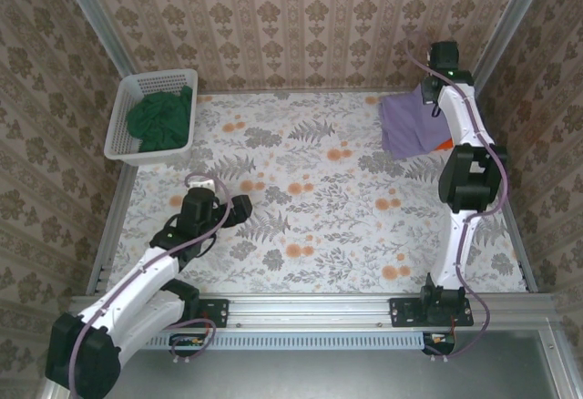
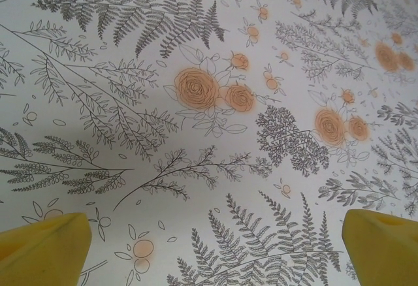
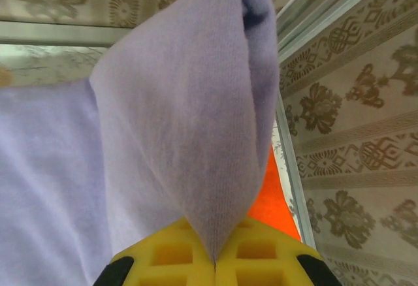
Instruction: Fold and stack the t-shirts
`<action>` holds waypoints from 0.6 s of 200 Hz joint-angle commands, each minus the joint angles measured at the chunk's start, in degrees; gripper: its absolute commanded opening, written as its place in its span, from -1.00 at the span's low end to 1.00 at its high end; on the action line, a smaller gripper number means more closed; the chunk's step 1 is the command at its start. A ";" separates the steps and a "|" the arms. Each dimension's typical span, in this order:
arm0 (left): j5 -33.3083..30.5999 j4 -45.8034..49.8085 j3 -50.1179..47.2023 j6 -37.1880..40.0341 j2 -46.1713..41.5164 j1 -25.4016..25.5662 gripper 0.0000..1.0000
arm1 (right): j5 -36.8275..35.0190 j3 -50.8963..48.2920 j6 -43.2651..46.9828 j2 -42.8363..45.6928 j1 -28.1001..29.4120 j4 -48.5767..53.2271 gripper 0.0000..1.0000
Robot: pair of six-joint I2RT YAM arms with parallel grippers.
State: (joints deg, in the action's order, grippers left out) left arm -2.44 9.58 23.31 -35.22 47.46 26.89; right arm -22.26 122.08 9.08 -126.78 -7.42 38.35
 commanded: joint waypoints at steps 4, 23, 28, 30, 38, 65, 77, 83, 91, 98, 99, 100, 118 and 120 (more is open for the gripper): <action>-0.86 -2.27 -0.54 -0.29 1.06 -0.35 1.00 | 0.31 8.09 0.04 -5.36 -3.07 1.71 -1.00; -1.27 -2.88 -0.55 -0.01 2.31 -0.35 1.00 | -1.00 12.57 -1.83 -10.11 -4.74 2.77 -0.72; -1.33 -3.05 -0.43 0.14 2.81 -0.35 1.00 | -1.69 13.69 -2.40 -11.15 -4.93 3.12 -0.47; -1.34 -3.07 -0.38 0.22 2.90 -0.35 1.00 | -1.92 14.14 -2.58 -11.50 -5.00 3.18 -0.39; -1.64 -3.03 -0.20 0.42 3.53 -0.36 1.00 | -4.29 15.84 -3.26 -13.05 -5.14 3.51 -0.10; -1.78 -2.61 0.50 1.52 4.20 -0.37 1.00 | -9.89 23.38 -10.91 -14.77 -5.11 10.77 0.80; -1.70 -2.31 0.77 2.10 3.46 -0.38 1.00 | -10.61 21.46 -15.44 -12.25 -4.97 11.97 0.99; -1.69 -2.14 0.84 2.38 2.94 -0.35 1.00 | -9.88 19.50 -18.04 -10.55 -4.86 12.14 0.99; -1.82 -1.82 0.92 2.65 2.13 -0.35 1.00 | -8.69 14.93 -20.64 -7.53 -4.49 10.76 0.99; -2.31 -1.38 1.03 2.65 1.37 -0.40 1.00 | -8.39 10.54 -22.03 -4.49 -3.70 8.38 0.99; -2.36 -1.31 1.08 2.68 1.26 -0.38 1.00 | -8.40 9.67 -22.19 -4.07 -3.59 7.91 0.99; -2.42 -1.27 1.10 2.69 1.16 -0.36 1.00 | -8.41 8.92 -22.36 -3.51 -3.49 7.55 0.99; -3.05 -0.50 1.47 2.25 -0.09 -0.40 1.00 | -5.30 -5.22 -23.63 5.72 -0.45 -2.00 0.99; -3.13 -0.39 1.61 2.15 -0.20 -0.39 1.00 | -4.71 -6.98 -23.73 7.09 0.07 -3.27 0.99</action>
State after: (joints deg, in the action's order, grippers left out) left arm -3.70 7.92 23.31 -34.26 49.23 26.89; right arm -29.15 128.18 -8.03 -132.70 -11.64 43.59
